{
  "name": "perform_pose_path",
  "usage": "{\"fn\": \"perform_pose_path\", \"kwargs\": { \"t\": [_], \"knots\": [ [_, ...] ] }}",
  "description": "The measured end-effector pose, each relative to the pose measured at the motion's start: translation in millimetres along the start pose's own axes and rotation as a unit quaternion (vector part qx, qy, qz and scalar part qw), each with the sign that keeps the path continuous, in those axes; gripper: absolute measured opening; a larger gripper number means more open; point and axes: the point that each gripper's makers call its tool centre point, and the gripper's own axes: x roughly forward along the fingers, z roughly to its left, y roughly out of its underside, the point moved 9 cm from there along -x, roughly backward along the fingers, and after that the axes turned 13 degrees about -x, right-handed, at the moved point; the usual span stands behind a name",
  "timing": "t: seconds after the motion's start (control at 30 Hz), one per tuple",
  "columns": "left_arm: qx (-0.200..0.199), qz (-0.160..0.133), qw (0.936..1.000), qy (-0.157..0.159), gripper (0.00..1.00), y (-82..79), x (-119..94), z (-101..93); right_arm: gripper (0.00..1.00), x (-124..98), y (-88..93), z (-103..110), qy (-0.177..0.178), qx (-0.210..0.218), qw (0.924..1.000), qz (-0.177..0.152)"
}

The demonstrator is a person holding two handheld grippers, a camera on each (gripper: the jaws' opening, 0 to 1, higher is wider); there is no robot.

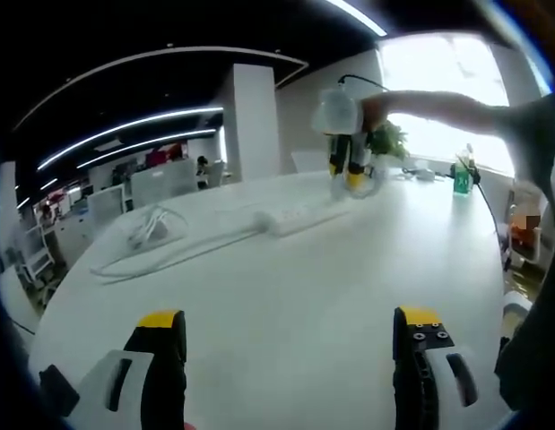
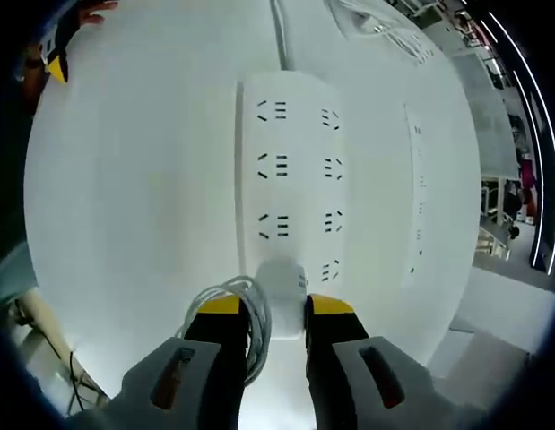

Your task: Straighten the power strip on the desk, plug the charger into it

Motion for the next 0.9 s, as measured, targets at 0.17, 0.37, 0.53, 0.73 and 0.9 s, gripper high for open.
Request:
{"fn": "perform_pose_path", "kwargs": {
  "t": [0.17,0.37,0.53,0.73,0.9],
  "knots": [
    [-0.001,0.0,1.0,-0.002,0.99,0.1,0.4,0.7,0.22,0.7,0.5,-1.9,-0.009,0.001,1.0,-0.001],
    [-0.003,-0.003,1.0,-0.002,0.99,-0.5,1.2,0.9,0.22,3.1,-4.8,-4.7,-0.018,-0.005,0.9998,0.008],
    [-0.003,0.001,1.0,-0.002,0.99,1.7,2.9,0.9,0.22,6.6,-3.1,-8.4,-0.019,-0.003,0.9998,0.011],
    [-0.002,-0.003,1.0,0.0,0.99,0.9,0.8,-1.4,0.22,8.7,2.2,-8.2,-0.017,-0.001,0.9999,-0.002],
    [-0.002,0.0,1.0,-0.002,0.99,2.1,0.0,-2.0,0.22,8.9,-0.6,-7.4,-0.016,-0.002,0.9999,0.006]
  ]
}}
